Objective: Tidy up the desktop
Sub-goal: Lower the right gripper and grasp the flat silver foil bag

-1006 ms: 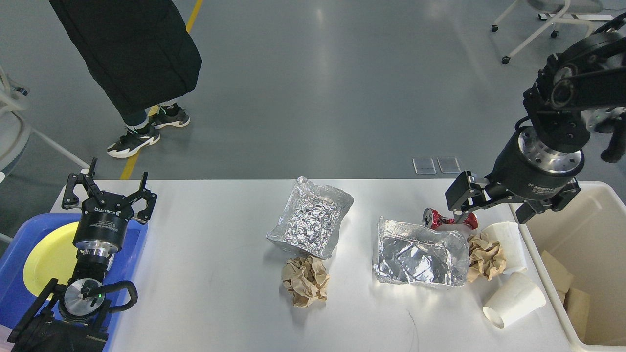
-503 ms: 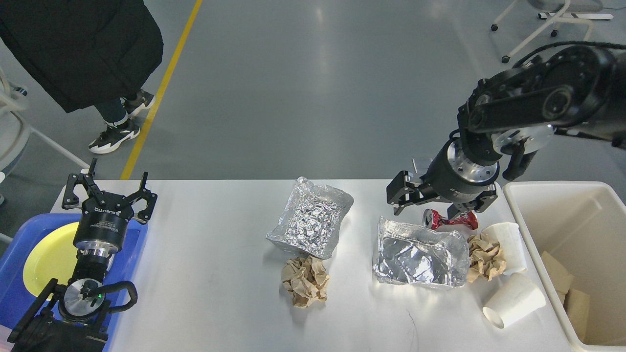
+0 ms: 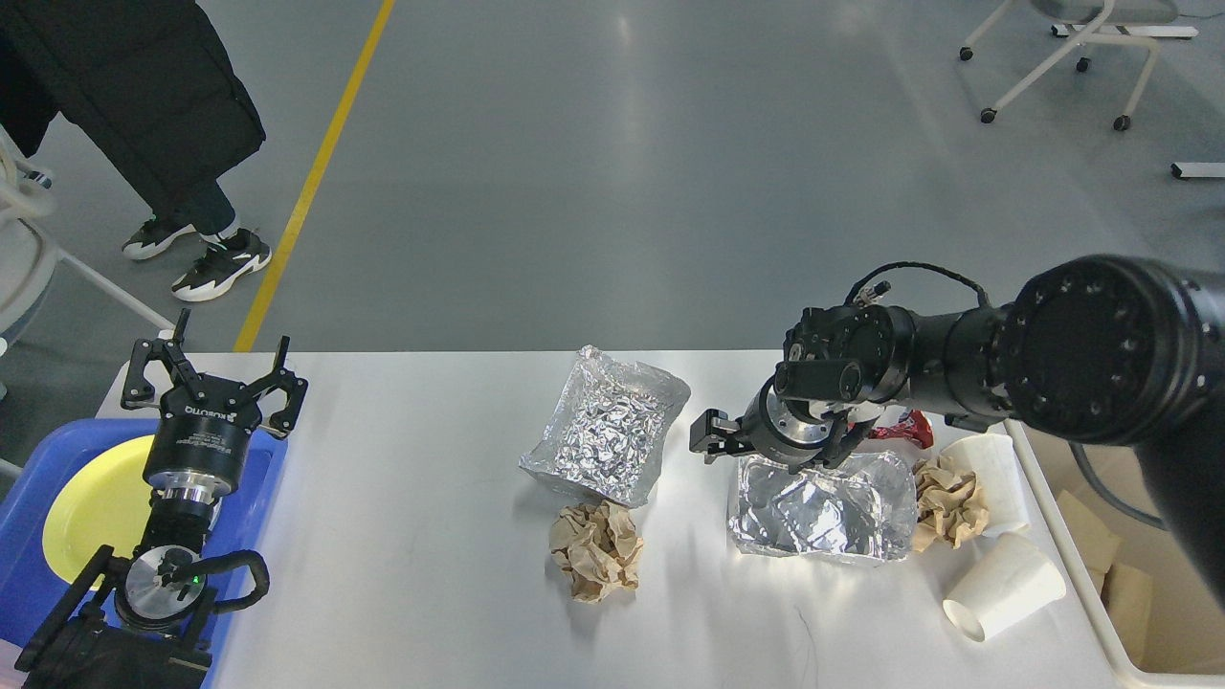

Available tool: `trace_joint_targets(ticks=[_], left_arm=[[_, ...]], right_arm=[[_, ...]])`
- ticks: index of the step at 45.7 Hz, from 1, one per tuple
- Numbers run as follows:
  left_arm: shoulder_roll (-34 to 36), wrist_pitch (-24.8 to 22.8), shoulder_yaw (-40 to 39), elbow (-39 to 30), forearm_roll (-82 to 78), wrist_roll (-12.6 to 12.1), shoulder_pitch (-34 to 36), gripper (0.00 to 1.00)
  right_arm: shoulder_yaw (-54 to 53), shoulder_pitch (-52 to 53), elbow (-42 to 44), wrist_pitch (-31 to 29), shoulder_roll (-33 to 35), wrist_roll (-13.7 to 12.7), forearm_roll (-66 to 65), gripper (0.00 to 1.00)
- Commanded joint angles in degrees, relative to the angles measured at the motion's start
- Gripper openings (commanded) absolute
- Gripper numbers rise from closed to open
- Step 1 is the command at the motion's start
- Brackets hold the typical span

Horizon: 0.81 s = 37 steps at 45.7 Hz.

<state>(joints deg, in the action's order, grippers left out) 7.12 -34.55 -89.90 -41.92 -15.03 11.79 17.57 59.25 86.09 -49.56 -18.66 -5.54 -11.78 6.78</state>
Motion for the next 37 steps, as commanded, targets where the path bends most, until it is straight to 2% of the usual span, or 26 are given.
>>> trace_joint_targets(ticks=[1,12,23,34,37], left_arm=[[0.0,0.01,-0.01,0.0,0.0,-0.01,0.01,0.96],[0.0,-0.08,-0.01,0.0,0.0,-0.01,0.01,0.96],[0.0,-0.08,-0.01,0.0,0.0,-0.01,0.01,0.96],[0.0,-0.08,-0.01,0.0,0.0,-0.01,0.01,0.96],[0.0,-0.08,-0.01,0.0,0.0,-0.01,0.01,0.96]], right_arm=[[0.08,-5.4,5.78,2.66,-2.1,0.0,-0.1,1.0],[-0.1,-9.36,10.01,5.73,-5.27,0.0,-0.62,1.0],[-0.27,-13.85,12.56,10.48,-5.18,0.09,-7.92,1.0],[-1.07,-15.08,12.21,11.45,-5.27,0.09,-8.01,0.73],[-1.07,-15.25,12.03,11.45,-5.27,0.09,-8.18,0.7]])
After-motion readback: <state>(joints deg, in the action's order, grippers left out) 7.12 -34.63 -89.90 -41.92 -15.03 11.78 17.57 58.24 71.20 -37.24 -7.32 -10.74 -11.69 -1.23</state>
